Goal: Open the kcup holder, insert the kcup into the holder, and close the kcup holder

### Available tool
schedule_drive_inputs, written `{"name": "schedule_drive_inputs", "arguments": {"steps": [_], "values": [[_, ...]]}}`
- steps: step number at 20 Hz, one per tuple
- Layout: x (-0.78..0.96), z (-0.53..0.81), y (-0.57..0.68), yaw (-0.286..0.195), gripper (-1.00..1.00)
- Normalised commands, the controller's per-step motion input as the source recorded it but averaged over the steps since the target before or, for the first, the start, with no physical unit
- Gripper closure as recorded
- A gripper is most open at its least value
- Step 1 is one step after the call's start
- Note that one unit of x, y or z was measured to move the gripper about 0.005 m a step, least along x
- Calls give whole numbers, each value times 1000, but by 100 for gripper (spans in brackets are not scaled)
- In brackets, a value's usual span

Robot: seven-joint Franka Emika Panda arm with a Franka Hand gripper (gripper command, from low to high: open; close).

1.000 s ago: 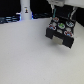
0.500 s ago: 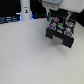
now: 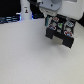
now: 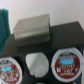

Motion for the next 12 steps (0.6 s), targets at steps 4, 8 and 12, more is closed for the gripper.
{"name": "schedule_drive_inputs", "arguments": {"steps": [4,8,12], "values": [[759,-61,77,72,-100],[421,-207,217,136,-100],[306,-140,197,219,-100]]}}
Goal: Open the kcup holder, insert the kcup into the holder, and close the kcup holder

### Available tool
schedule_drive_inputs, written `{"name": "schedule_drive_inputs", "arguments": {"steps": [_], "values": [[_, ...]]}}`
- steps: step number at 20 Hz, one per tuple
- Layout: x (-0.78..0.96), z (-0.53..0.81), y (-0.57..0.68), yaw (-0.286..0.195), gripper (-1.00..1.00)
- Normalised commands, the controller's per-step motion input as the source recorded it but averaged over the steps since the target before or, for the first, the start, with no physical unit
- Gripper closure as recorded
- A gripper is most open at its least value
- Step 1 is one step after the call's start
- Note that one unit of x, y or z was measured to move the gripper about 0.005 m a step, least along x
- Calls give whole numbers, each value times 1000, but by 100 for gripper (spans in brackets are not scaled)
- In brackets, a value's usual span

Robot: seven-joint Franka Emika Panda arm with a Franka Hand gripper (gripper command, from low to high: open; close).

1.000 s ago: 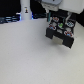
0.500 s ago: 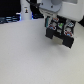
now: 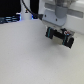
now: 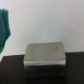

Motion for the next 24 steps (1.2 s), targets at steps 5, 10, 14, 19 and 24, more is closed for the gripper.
{"name": "schedule_drive_inputs", "arguments": {"steps": [5,10,14,19,24], "values": [[221,-178,142,239,-100],[86,-192,170,236,-100],[-97,-111,263,212,-100],[-147,36,472,127,-100],[-253,41,528,106,-100]]}}
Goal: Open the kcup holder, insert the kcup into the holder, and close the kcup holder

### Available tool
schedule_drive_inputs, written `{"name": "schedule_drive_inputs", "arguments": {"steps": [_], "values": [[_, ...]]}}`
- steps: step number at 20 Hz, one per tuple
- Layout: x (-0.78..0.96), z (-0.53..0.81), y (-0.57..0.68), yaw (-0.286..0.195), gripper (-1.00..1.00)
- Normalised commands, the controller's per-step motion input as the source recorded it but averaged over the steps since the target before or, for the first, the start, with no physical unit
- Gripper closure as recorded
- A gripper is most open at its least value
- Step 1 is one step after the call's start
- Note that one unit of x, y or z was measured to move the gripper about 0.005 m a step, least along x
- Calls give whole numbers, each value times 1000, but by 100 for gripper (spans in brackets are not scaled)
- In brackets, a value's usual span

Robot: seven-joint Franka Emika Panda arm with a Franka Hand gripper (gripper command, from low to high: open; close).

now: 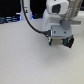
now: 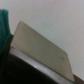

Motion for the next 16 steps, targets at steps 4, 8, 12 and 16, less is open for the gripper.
{"name": "schedule_drive_inputs", "arguments": {"steps": [4,8,12,16], "values": [[-447,34,528,92,-100],[-549,38,514,96,-100],[-621,30,467,105,-100],[-673,21,456,90,-100]]}}
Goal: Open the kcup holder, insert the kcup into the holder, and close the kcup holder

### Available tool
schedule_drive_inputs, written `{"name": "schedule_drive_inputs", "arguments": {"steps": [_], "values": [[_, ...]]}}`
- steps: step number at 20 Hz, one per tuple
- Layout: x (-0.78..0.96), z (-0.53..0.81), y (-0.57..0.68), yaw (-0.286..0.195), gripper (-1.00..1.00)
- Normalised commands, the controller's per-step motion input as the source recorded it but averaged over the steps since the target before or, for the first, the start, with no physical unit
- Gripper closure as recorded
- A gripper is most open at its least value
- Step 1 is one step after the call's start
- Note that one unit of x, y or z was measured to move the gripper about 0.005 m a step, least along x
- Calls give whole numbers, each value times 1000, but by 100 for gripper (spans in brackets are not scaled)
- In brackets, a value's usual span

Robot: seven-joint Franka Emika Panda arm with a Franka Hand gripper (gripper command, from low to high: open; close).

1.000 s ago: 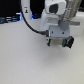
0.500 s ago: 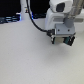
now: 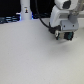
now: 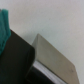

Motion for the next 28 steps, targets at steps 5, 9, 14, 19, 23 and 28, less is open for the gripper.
{"name": "schedule_drive_inputs", "arguments": {"steps": [5,9,14,19,23,28], "values": [[-754,2,438,75,-100],[-769,-2,416,78,-100],[-737,-6,409,85,-100],[-649,34,494,76,-100],[-111,693,405,97,-100],[128,873,231,34,-100]]}}
